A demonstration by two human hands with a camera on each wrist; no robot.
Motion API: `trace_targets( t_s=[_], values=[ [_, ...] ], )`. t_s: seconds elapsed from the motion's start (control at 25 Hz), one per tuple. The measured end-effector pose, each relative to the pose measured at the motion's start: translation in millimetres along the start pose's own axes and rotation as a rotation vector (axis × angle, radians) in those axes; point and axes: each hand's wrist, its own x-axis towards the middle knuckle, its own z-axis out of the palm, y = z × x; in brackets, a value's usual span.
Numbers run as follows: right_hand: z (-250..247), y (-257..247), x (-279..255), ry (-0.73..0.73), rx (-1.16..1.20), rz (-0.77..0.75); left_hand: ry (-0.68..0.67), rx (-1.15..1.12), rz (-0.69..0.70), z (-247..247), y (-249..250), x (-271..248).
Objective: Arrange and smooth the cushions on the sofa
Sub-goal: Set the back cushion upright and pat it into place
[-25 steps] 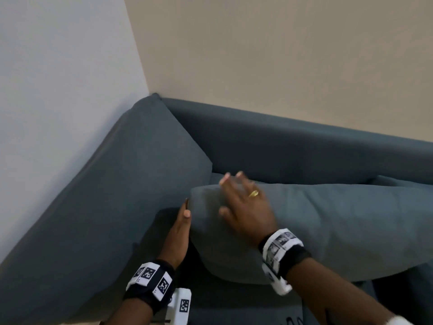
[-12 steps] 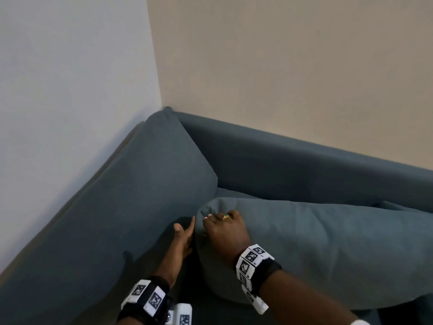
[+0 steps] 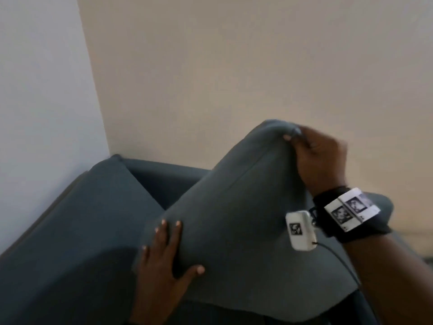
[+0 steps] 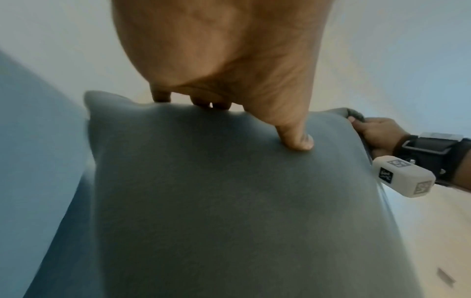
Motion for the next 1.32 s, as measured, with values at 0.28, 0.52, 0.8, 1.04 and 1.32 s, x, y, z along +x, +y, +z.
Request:
trace_targets(
  t_s=[0.28, 0.52, 0.8, 1.04, 1.32],
  values=[
    [-126, 115, -6, 0.299, 0.158, 0.327, 0.375, 0.060, 0.142, -68, 71, 83],
    [-163, 200, -69, 0.358, 0.528, 0.651, 0.271, -0.537, -0.160, 10, 153, 121],
    [-223, 227, -50, 0.463, 0.629, 0.642, 0.489, -0.616, -0.032, -7, 228, 138],
    [-221, 225, -90, 0.293, 0.248, 0.742, 0.389, -0.602, -0.147, 32, 232, 93],
    [-142, 74, -74, -0.532, -0.347, 0.097, 0.198, -0.631, 0.007, 20, 261, 72]
  ],
)
